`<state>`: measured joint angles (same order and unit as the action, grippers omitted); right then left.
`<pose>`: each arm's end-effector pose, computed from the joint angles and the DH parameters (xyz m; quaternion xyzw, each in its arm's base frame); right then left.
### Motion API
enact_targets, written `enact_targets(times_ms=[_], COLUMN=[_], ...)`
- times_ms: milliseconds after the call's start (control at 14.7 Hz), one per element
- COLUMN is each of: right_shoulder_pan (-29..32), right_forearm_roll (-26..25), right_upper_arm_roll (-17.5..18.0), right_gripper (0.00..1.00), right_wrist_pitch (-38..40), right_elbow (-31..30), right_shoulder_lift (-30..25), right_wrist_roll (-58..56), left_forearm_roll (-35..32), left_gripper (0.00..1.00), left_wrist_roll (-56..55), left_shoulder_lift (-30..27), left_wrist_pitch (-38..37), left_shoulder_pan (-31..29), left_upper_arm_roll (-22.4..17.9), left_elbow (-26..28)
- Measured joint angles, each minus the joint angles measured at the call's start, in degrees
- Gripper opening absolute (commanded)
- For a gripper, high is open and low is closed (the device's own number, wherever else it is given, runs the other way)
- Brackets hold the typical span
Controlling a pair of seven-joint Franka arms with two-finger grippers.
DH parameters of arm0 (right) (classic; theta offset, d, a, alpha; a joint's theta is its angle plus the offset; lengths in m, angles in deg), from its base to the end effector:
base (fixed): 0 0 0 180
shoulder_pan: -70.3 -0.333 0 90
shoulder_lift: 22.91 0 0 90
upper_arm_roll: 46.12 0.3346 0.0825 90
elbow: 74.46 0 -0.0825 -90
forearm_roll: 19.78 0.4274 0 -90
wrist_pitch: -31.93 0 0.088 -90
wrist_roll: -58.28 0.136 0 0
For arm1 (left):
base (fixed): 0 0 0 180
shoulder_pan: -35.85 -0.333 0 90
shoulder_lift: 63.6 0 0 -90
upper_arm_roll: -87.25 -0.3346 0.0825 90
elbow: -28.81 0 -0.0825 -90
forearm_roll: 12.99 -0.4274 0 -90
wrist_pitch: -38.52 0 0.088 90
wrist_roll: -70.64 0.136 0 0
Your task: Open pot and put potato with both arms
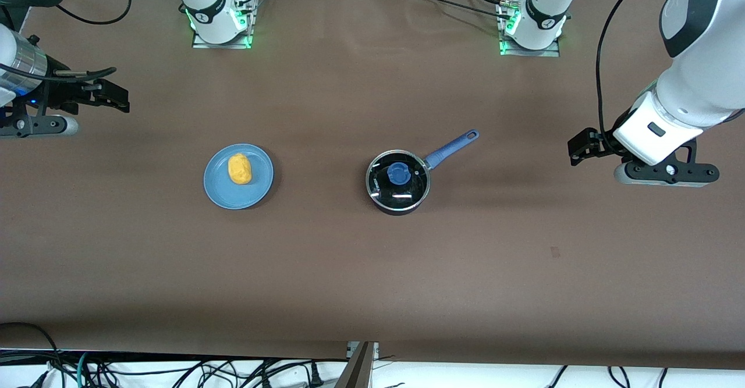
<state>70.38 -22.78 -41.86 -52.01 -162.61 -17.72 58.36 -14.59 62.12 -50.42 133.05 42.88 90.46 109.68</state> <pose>0.6075 0.0350 0.5680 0.9958 0.0351 -0.0809 0.0258 0.6684 -0.1132 0.5570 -0.9998 0.0153 -0.0055 0.0067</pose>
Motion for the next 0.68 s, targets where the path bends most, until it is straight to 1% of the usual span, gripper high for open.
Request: enact_targets(times_ms=[682], right_shoulder_pan=[0.48], right_forearm_roll=[0.0], right_upper_arm_roll=[0.0], right_gripper=[1.0], right_wrist_pitch=[-0.05], right_elbow=[1.16], right_shoulder_lift=[1.22], right_wrist_roll=[0.0], left_forearm_roll=[0.02], left_gripper=[1.0], left_wrist_roll=[-1.32], left_shoulder_lift=[0.08], left_wrist_pitch=[-0.02], left_shoulder_pan=[0.18], left_upper_arm_roll=[0.27], left_elbow=[0.0])
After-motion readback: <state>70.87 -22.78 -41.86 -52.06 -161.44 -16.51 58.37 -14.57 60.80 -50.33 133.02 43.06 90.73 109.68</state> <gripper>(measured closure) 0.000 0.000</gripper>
